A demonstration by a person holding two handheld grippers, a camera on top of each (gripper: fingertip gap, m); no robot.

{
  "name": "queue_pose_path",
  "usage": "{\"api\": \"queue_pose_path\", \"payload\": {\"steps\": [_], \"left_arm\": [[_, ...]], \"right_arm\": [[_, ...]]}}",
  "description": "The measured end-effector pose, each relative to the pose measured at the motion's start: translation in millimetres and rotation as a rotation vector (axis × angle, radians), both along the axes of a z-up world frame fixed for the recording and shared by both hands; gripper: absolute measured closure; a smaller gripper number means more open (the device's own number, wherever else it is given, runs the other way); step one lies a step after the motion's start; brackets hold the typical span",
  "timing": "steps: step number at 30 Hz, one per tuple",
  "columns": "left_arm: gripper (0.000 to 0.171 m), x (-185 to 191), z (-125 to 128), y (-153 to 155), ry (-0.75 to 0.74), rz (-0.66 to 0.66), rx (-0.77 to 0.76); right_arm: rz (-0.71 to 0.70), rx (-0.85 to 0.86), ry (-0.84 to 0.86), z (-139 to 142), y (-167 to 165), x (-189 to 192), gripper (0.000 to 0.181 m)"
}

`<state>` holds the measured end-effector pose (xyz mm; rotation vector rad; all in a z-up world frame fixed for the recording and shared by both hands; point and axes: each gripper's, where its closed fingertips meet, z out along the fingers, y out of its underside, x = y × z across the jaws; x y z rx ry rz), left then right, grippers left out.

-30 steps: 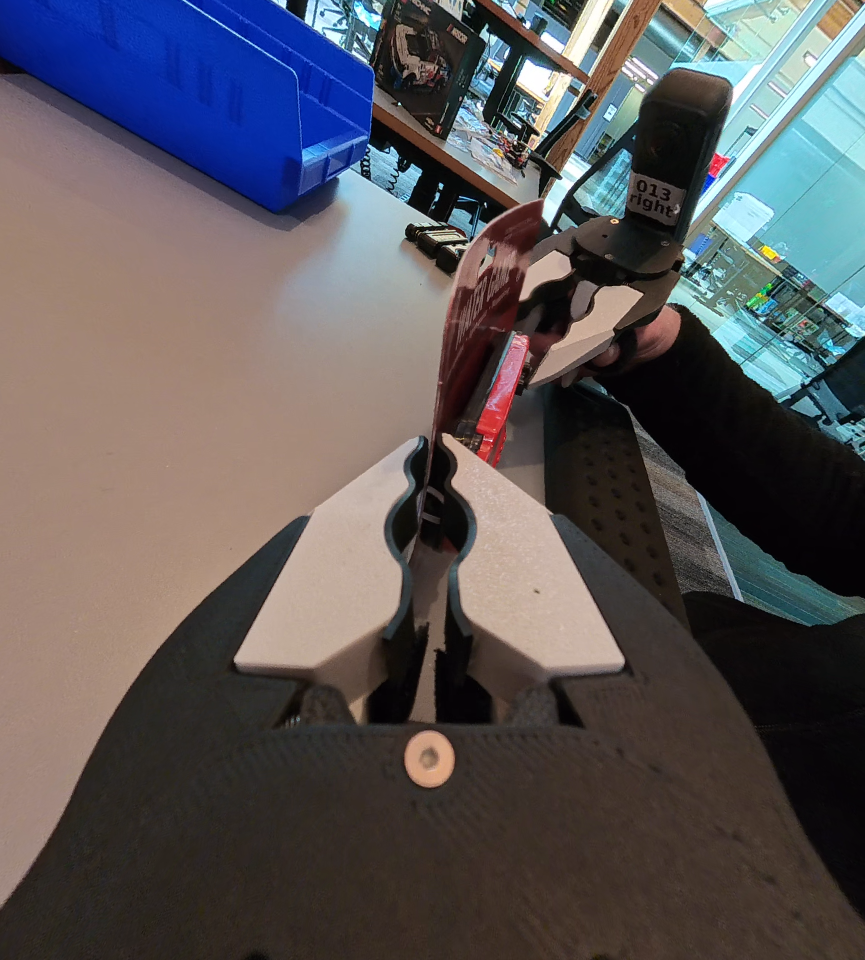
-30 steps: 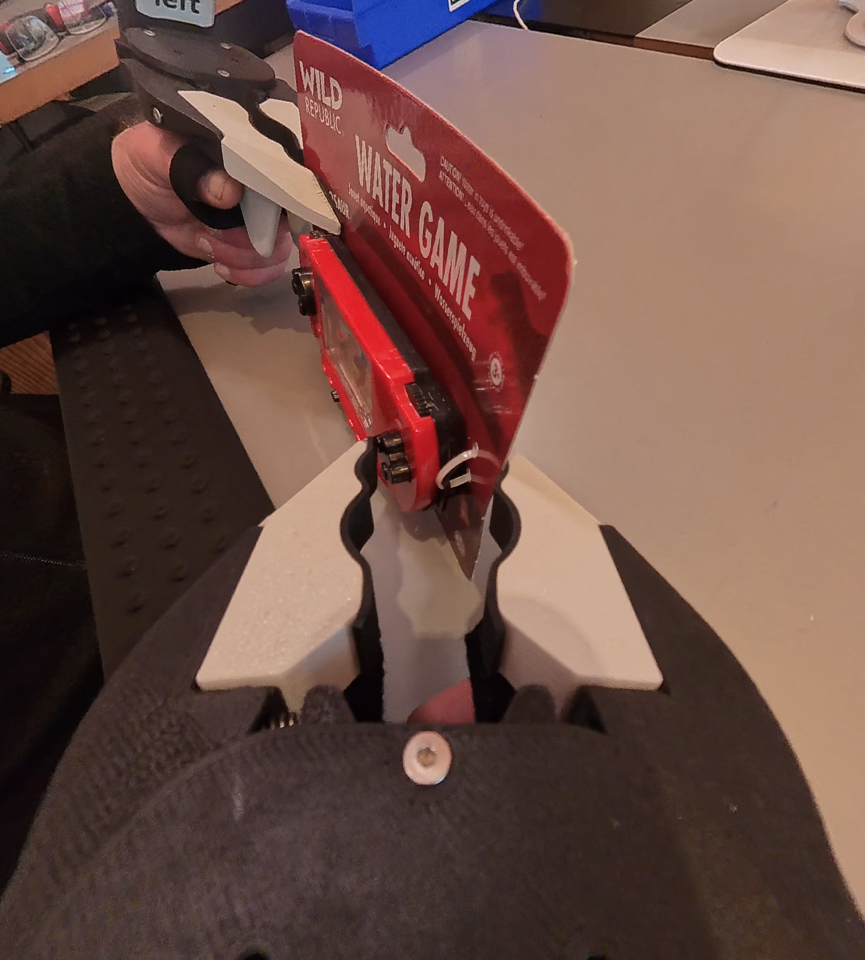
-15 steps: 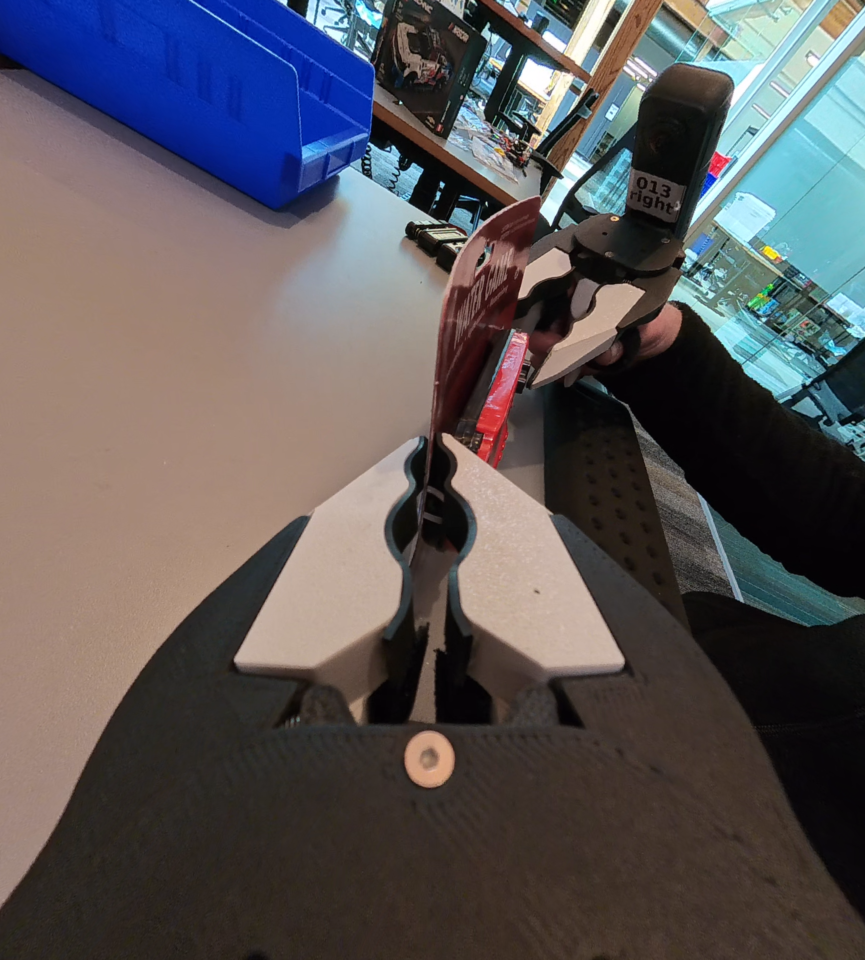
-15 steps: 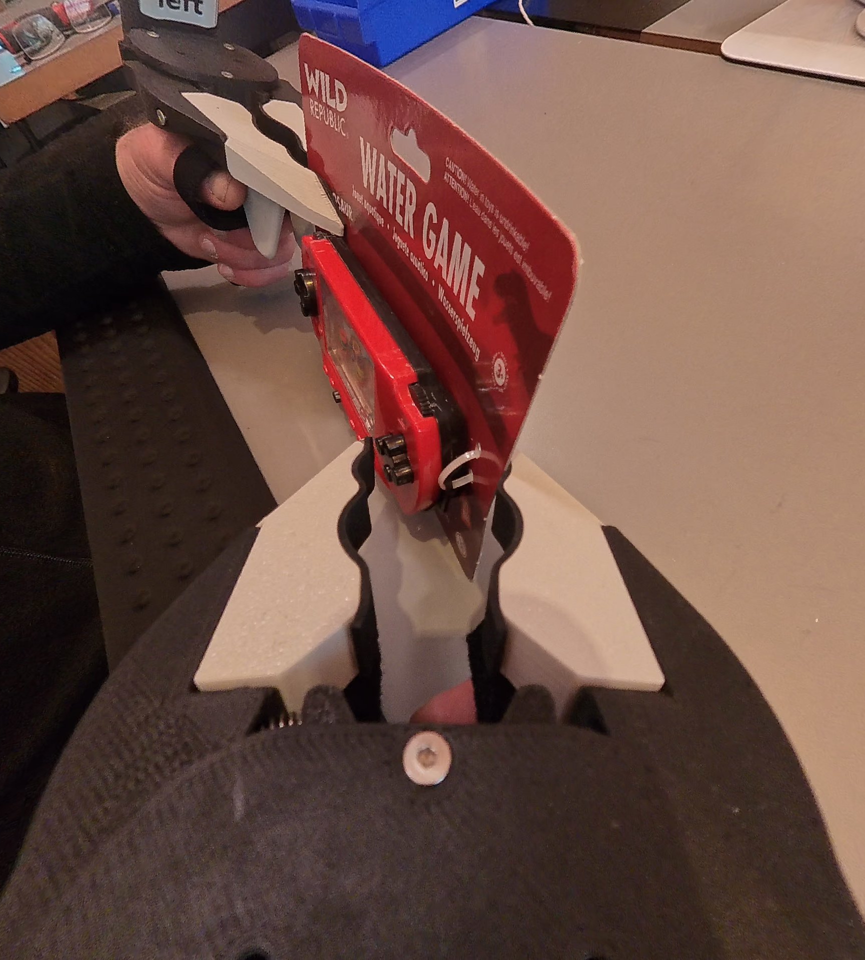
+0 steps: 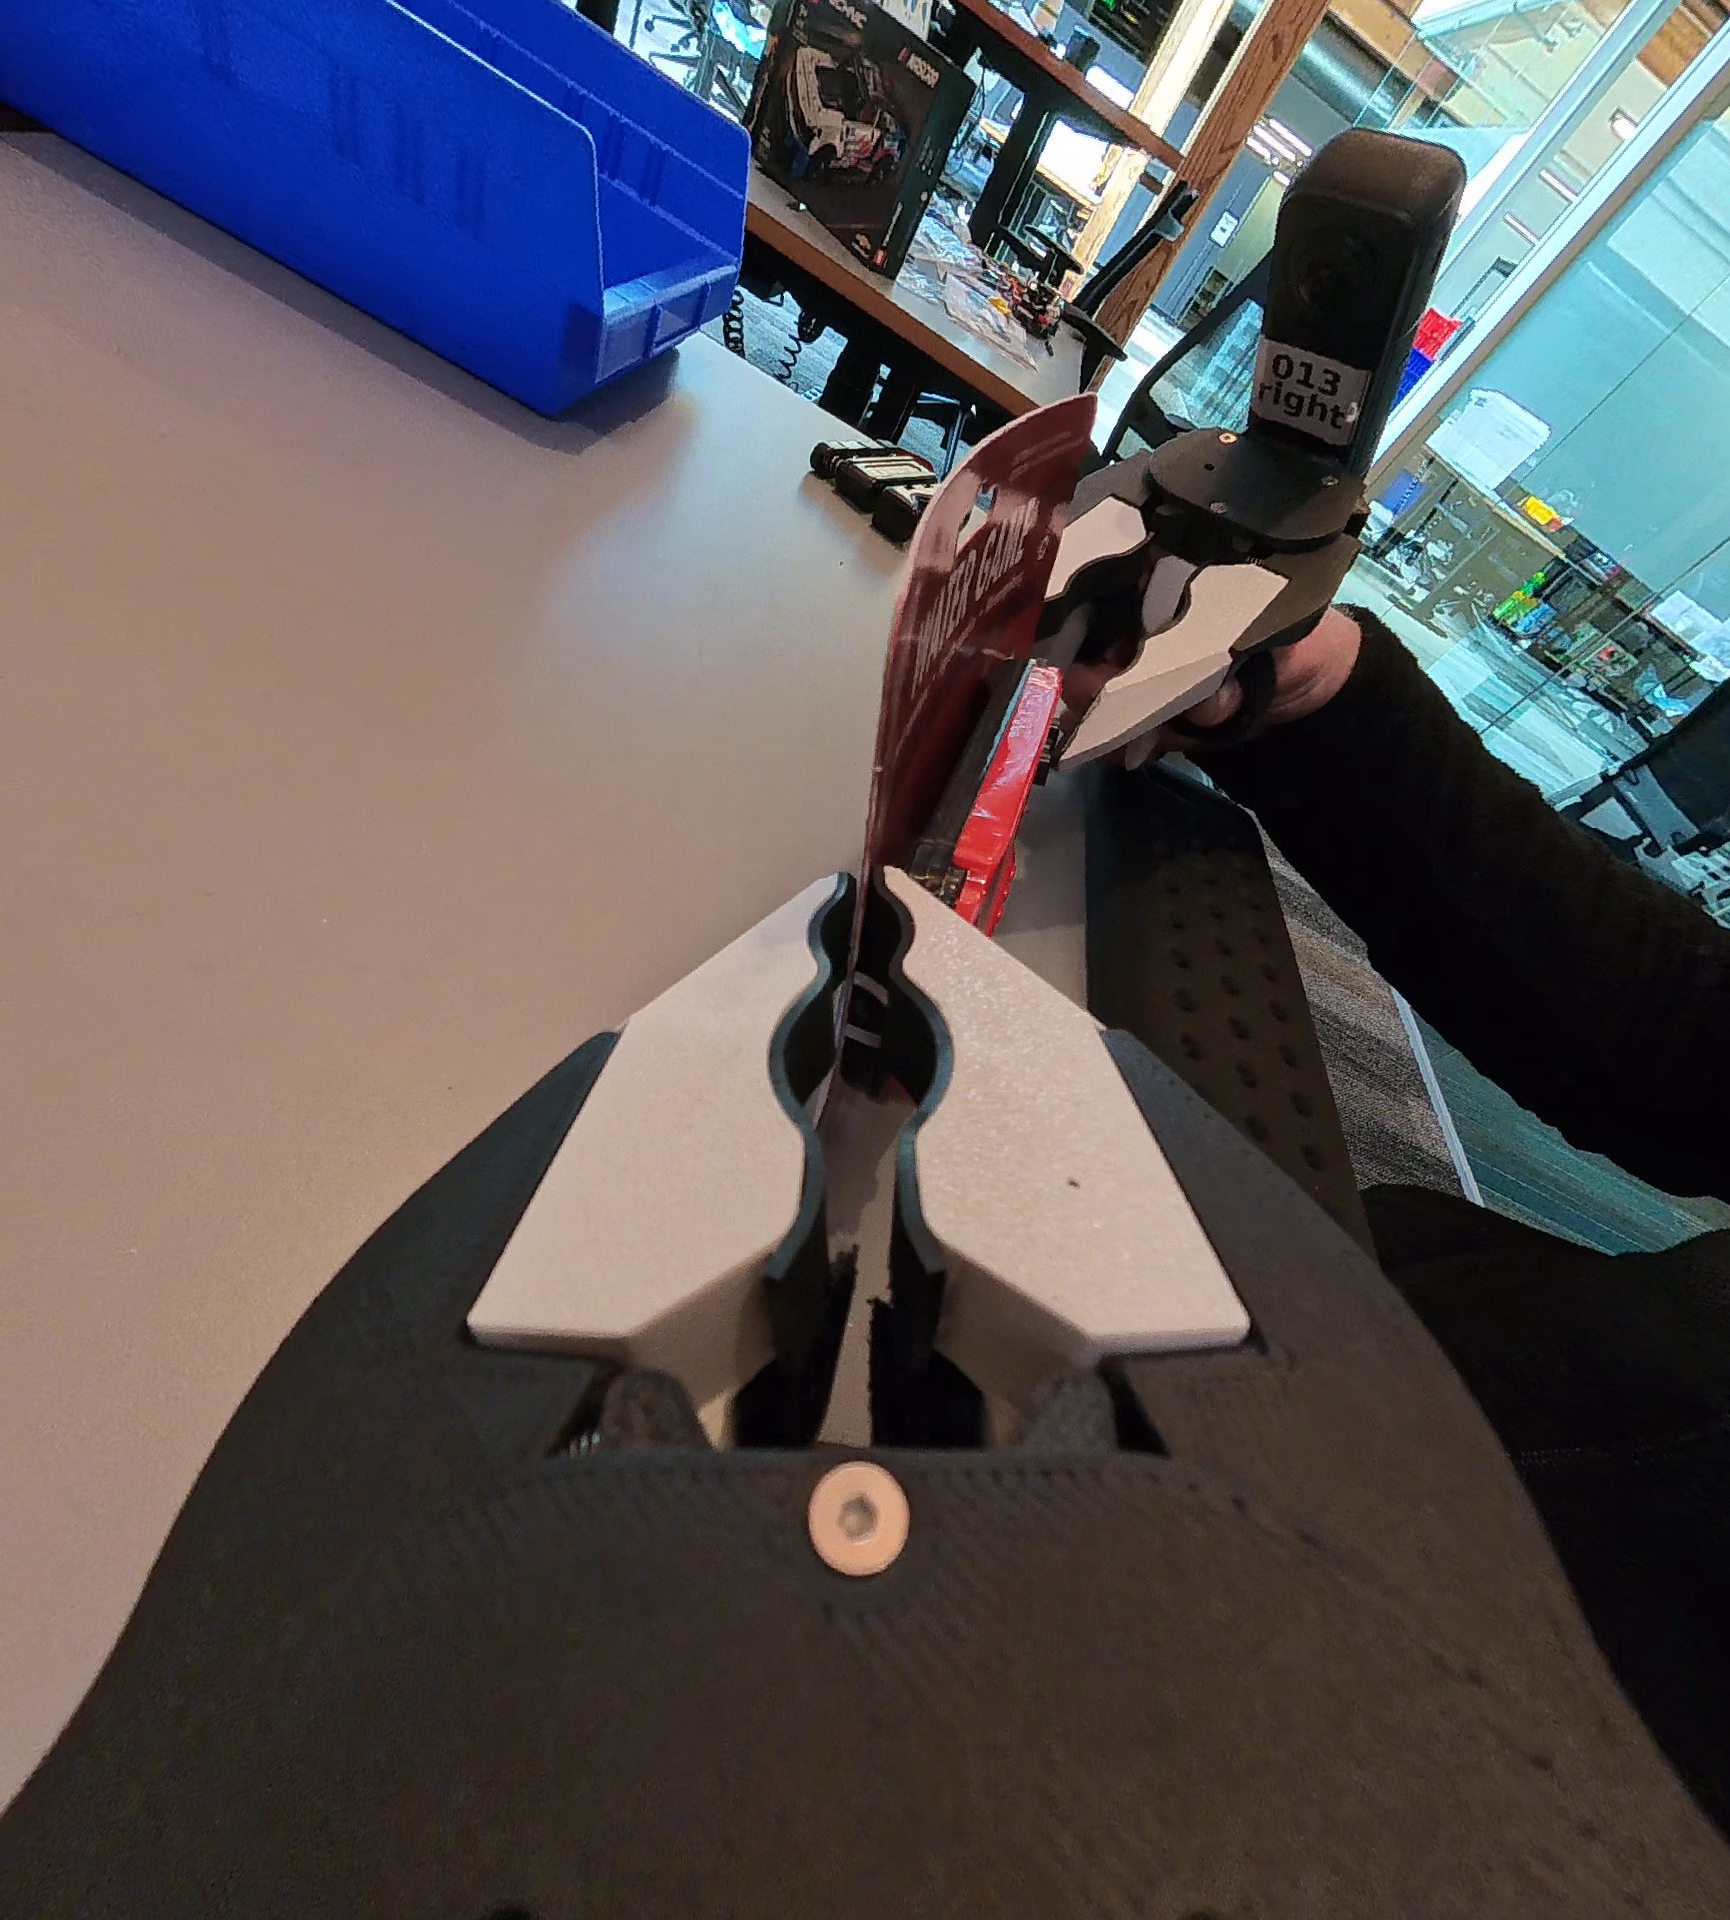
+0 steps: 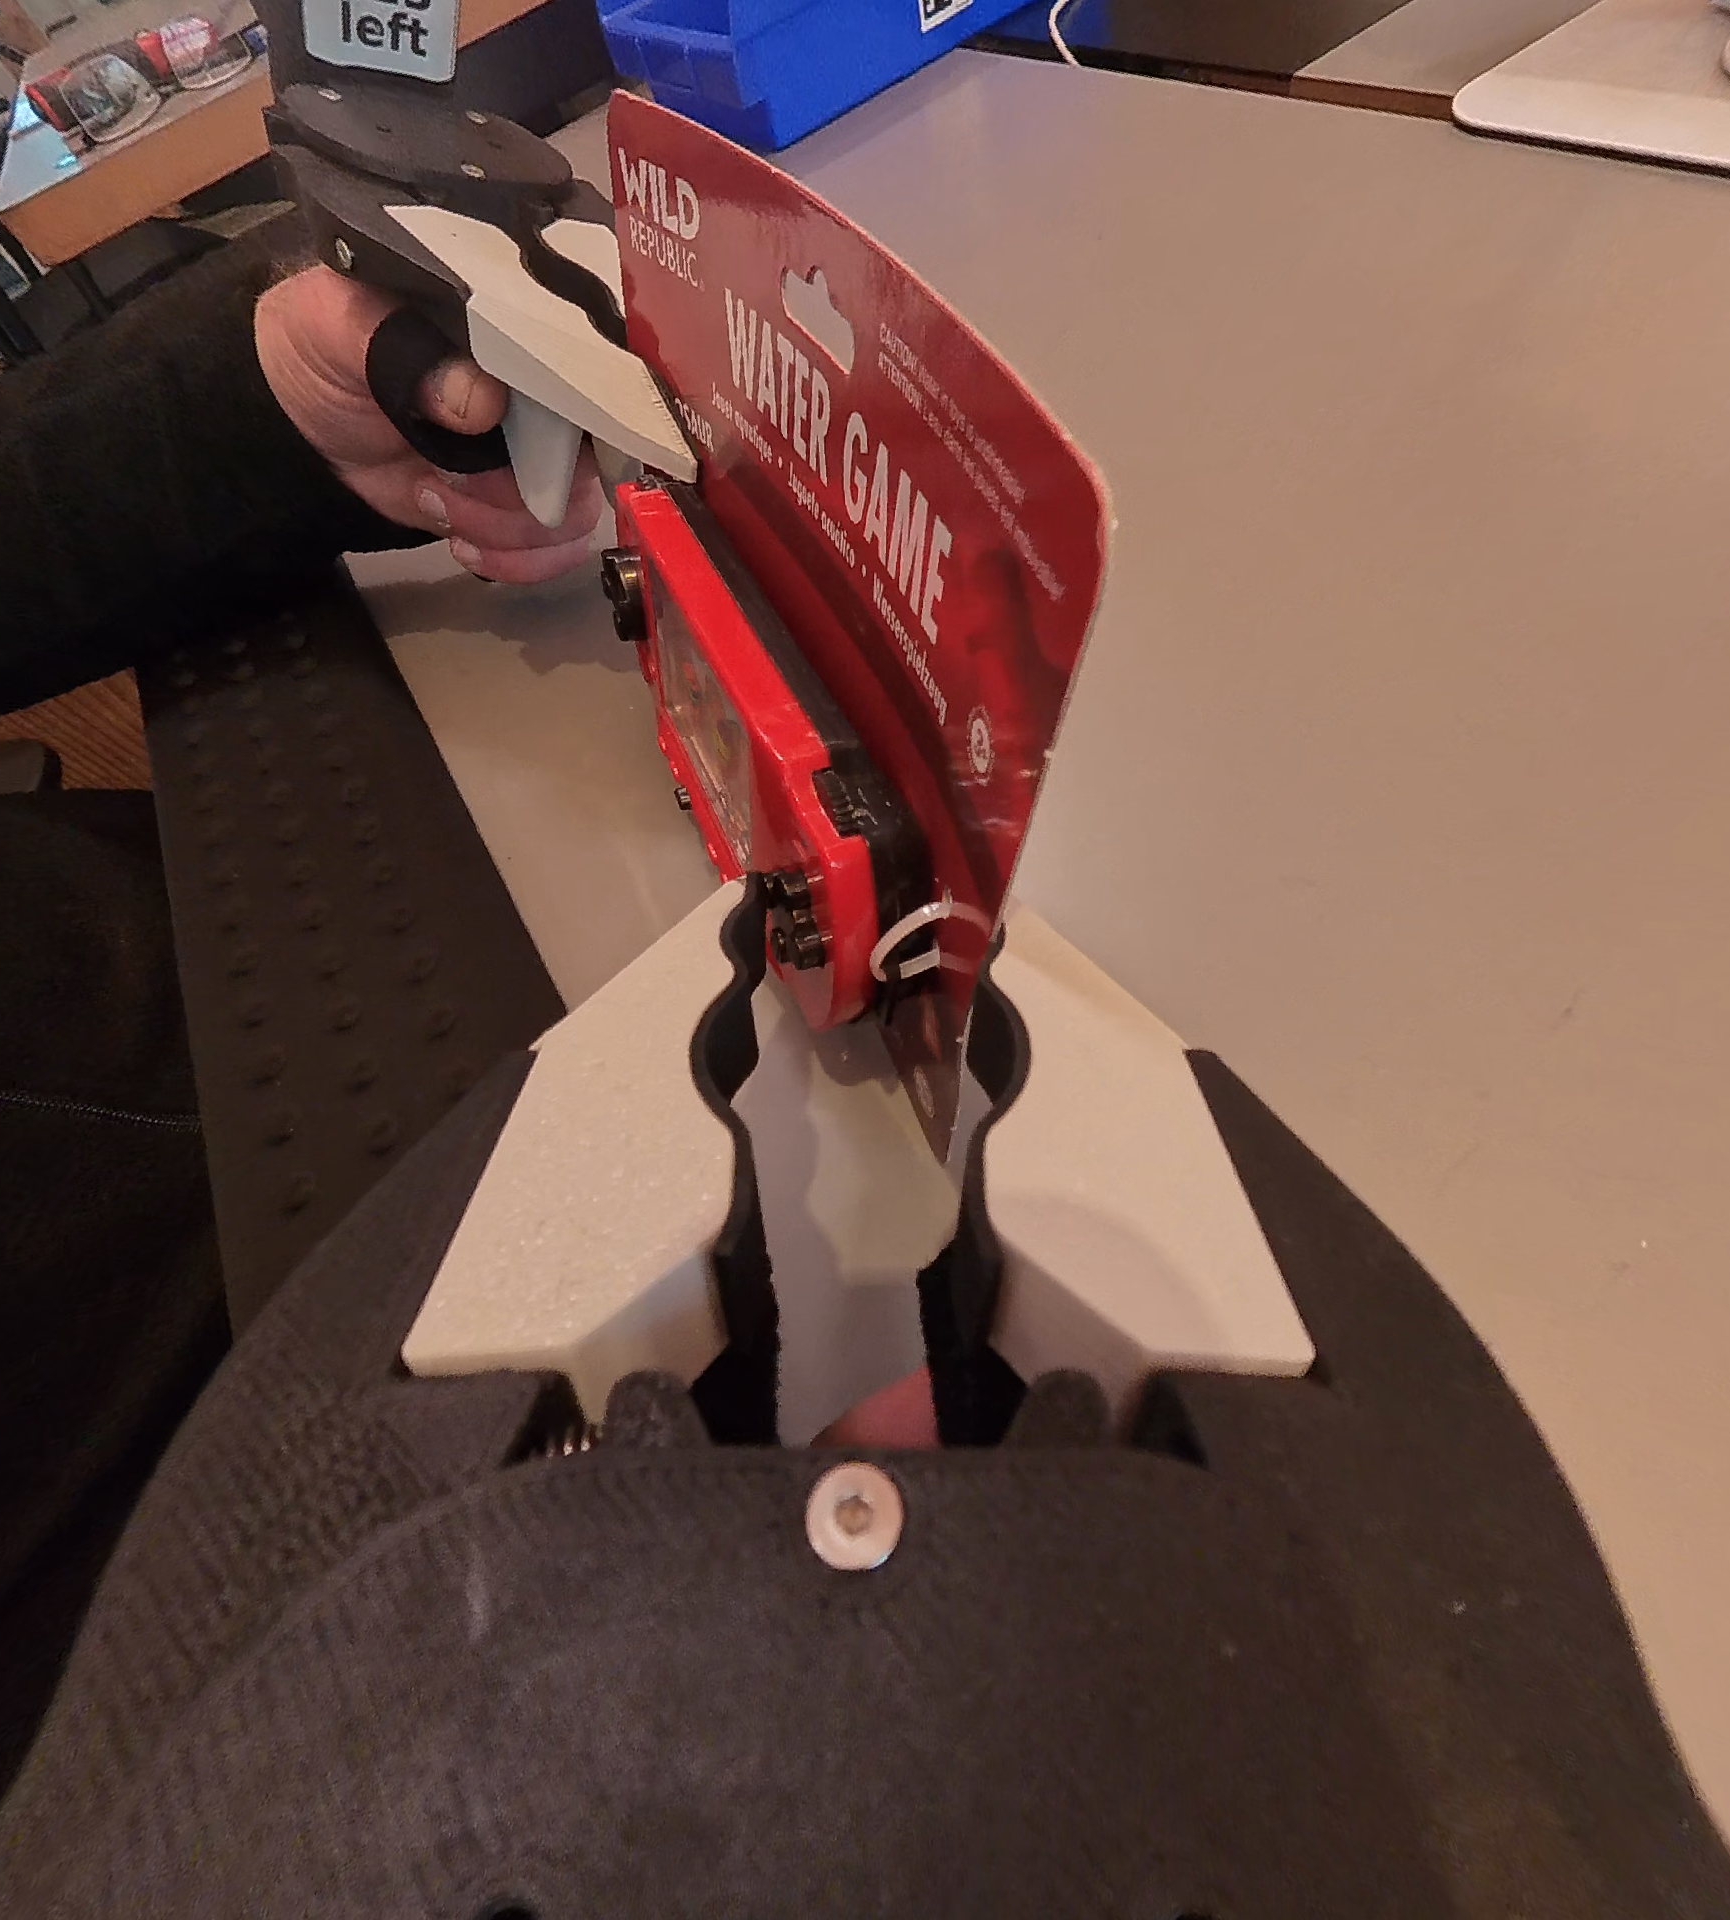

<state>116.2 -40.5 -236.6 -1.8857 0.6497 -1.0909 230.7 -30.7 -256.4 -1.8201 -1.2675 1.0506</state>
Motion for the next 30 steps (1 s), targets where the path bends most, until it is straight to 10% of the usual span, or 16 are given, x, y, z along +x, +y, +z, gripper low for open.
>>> {"api": "queue_pose_path", "payload": {"steps": [30], "left_arm": [[0.171, 4, 2, -4, -0.001, -0.002, 0.025]], "right_arm": [[-0.012, 0.018, 0.037, 7, -1, 11, 0.154]]}}
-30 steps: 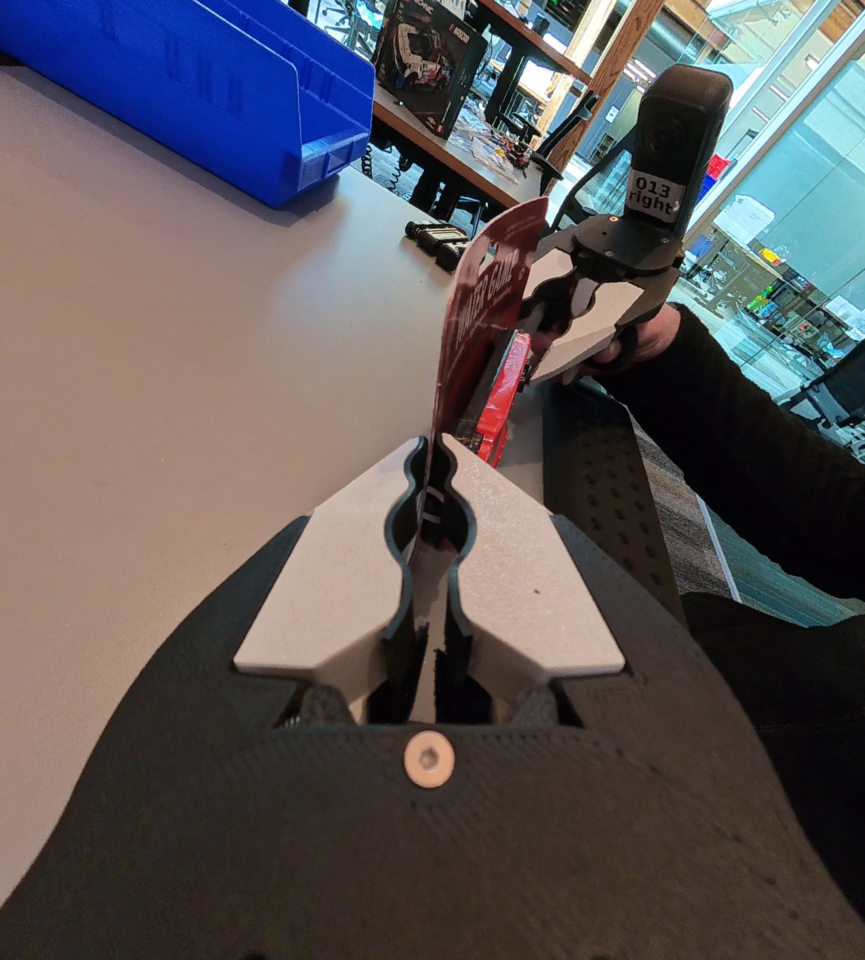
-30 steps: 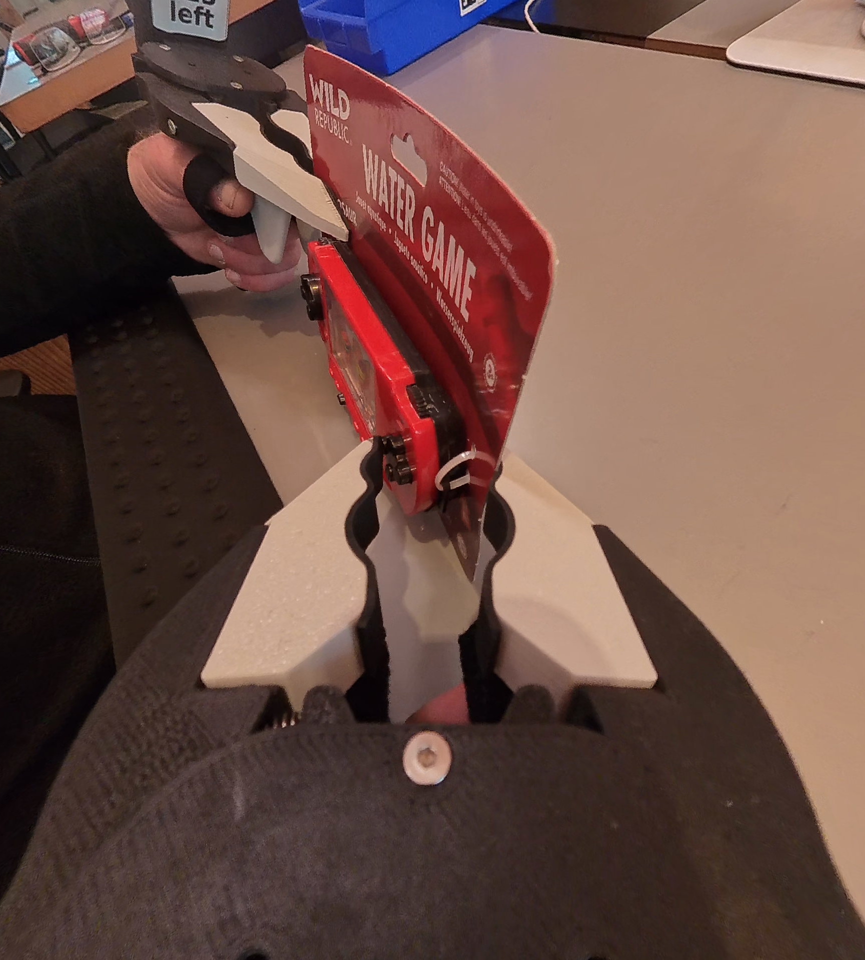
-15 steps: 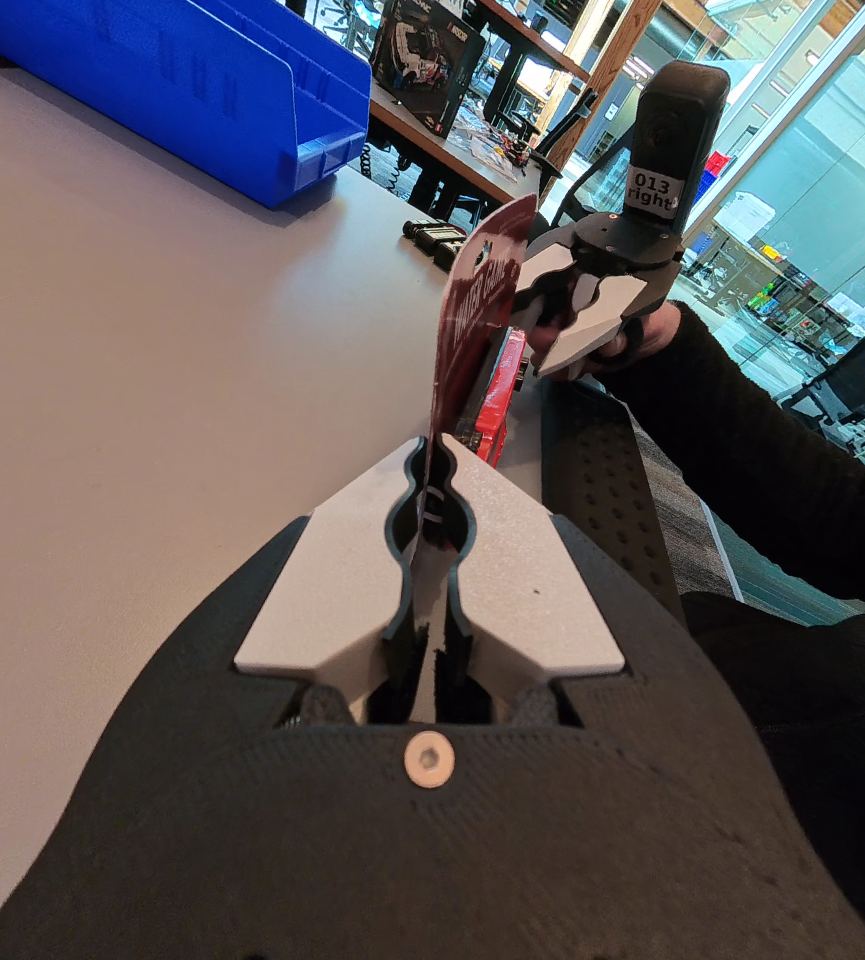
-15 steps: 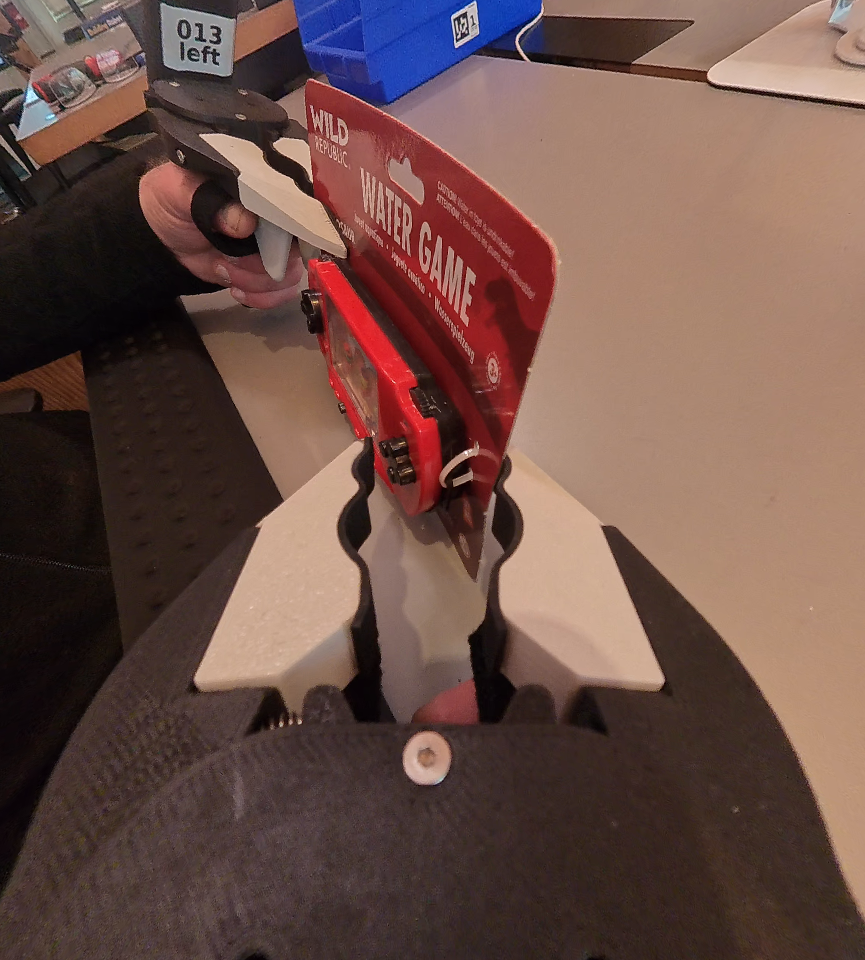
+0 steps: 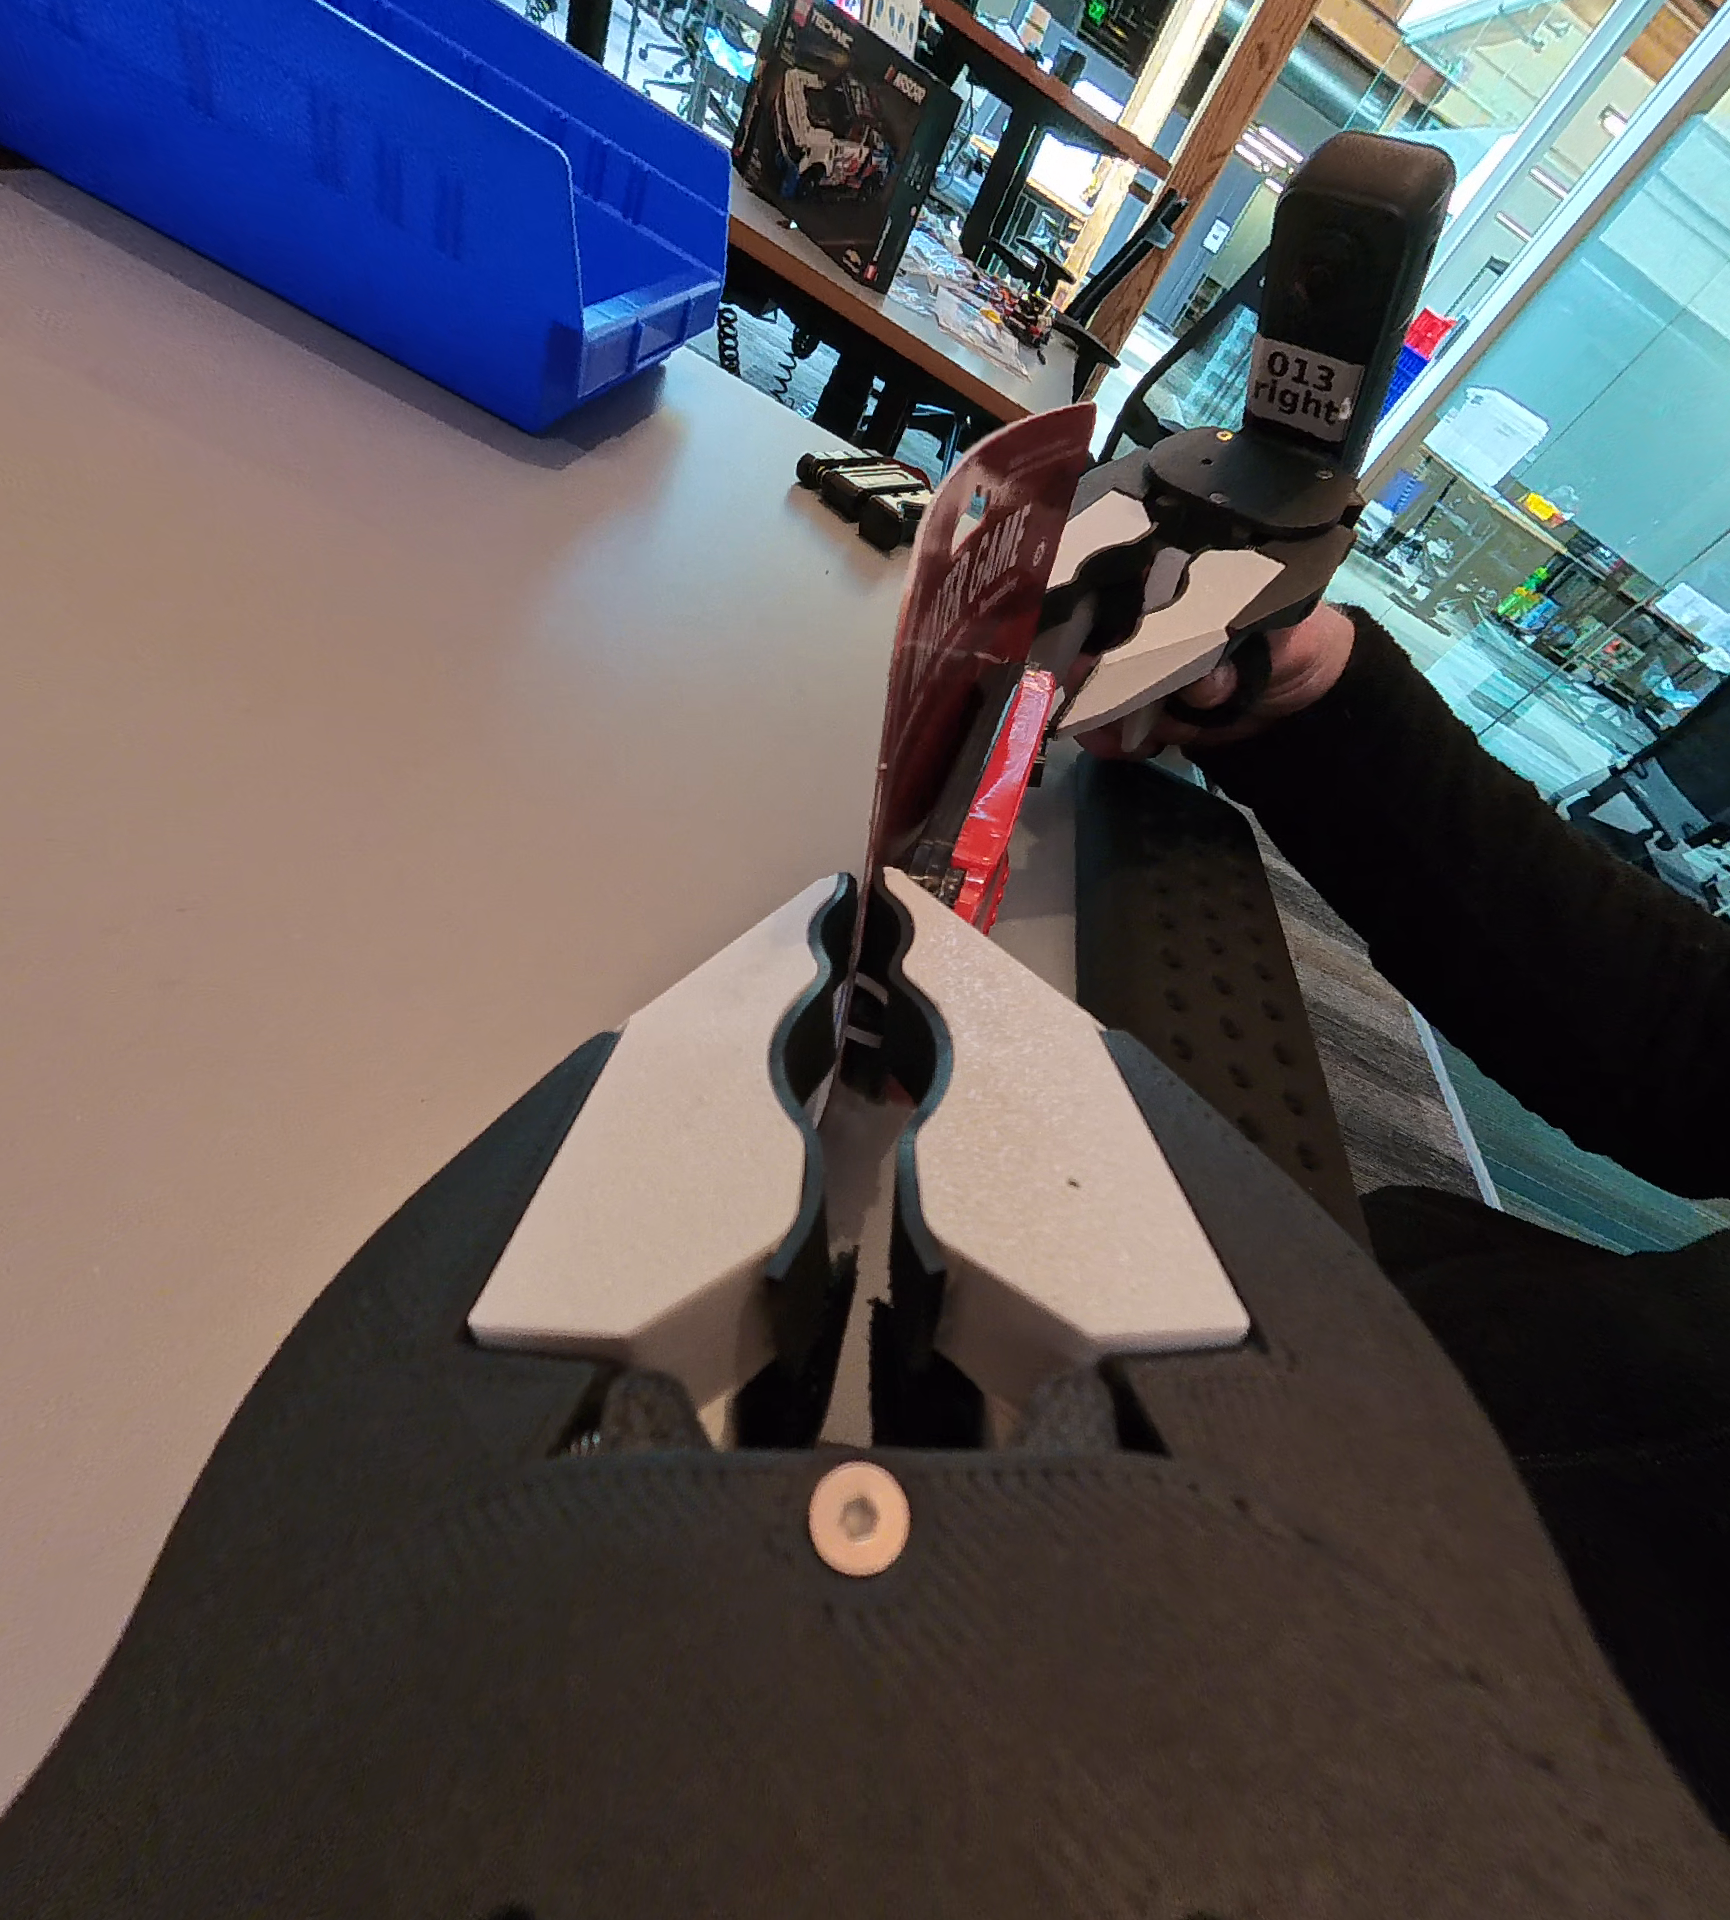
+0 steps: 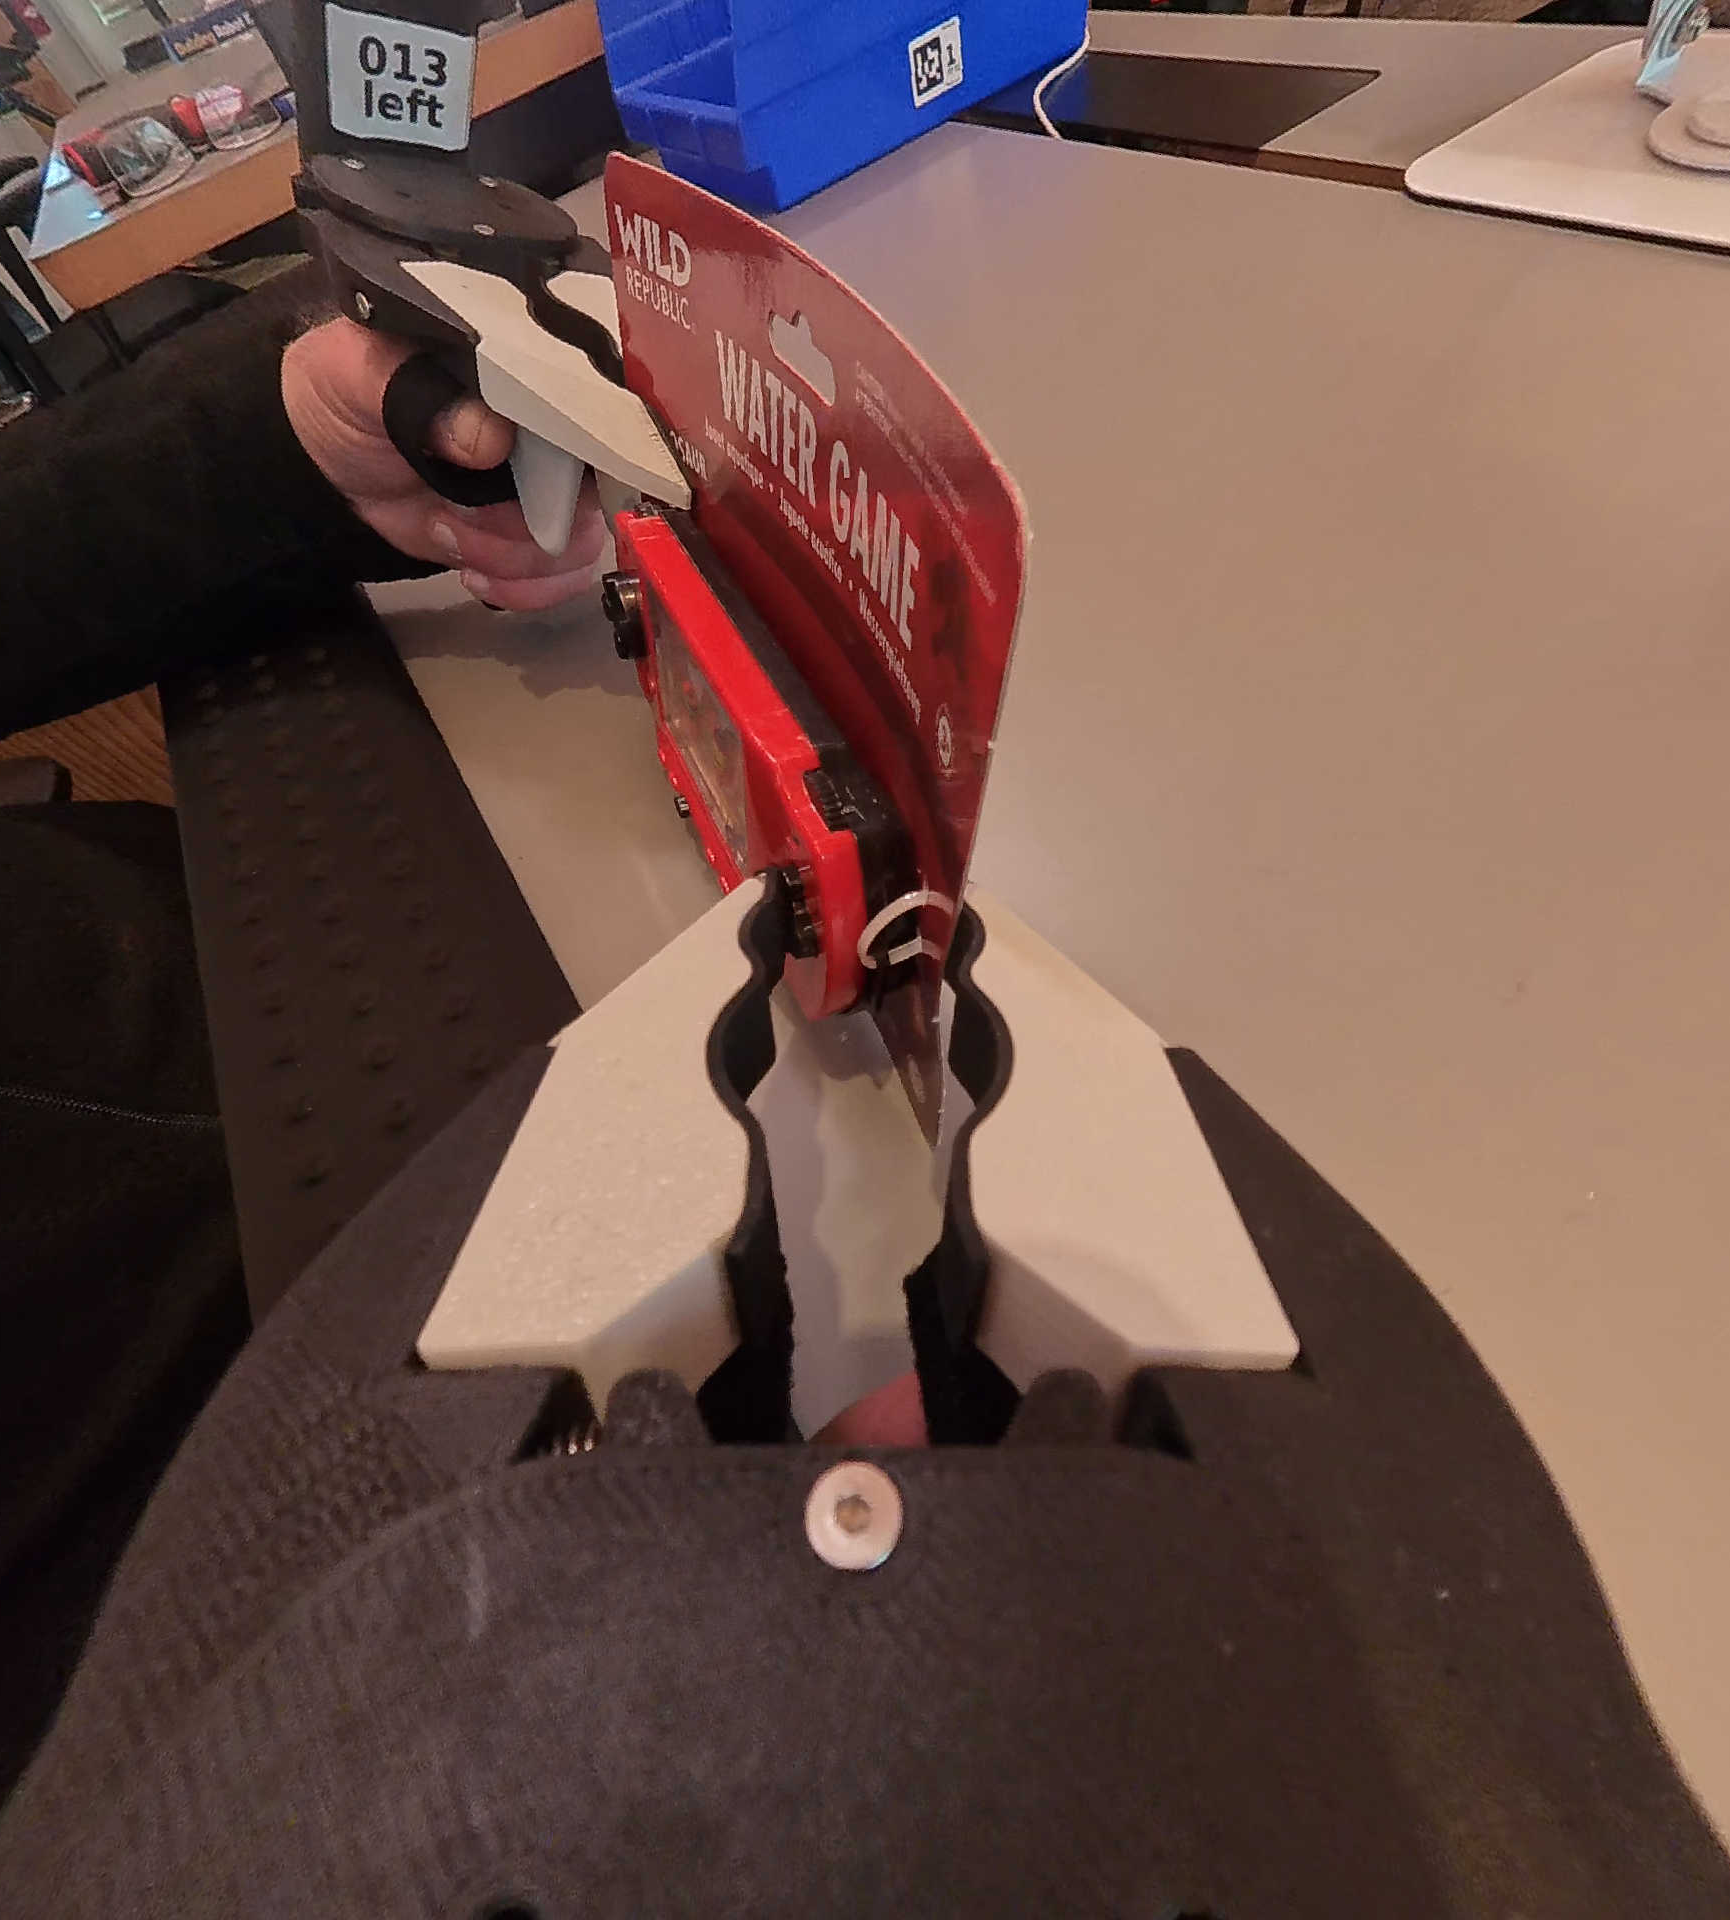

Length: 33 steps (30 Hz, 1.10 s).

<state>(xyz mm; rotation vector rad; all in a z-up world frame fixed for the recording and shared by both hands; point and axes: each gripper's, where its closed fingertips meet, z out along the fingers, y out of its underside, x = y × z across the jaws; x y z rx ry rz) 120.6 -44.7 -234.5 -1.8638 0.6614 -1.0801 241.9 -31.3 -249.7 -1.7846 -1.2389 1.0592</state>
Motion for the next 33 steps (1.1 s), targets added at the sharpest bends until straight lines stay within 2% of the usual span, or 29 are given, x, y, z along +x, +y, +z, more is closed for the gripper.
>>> {"api": "queue_pose_path", "payload": {"steps": [6, 9, 12, 18, 22, 28, 33], "left_arm": [[0.171, 1, 1, -2, -0.001, -0.002, 0.009], [0.171, 1, 0, -2, 0.007, -0.003, 0.012], [0.171, 2, -1, -2, 0.014, -0.006, 0.022], [0.171, 3, 0, -7, 0.040, -0.015, 0.083], [0.171, 3, 0, -11, 0.054, -0.021, 0.116], [0.171, 4, -1, -13, 0.070, -0.018, 0.142], [0.171, 4, -1, -17, 0.076, -0.017, 0.164]], "right_arm": [[0.004, 0.010, 0.000, 0, -2, 1, 0.153], [0.013, 0.003, -0.007, -1, -4, 1, 0.139], [0.031, 0.023, -0.037, -5, -7, 1, 0.132], [0.026, 0.075, -0.081, -11, -9, 4, 0.144], [0.017, 0.105, -0.089, -11, -11, 4, 0.146], [-0.002, 0.129, -0.157, -20, -13, 2, 0.128], [-0.011, 0.136, -0.141, -17, -13, 3, 0.141]]}}
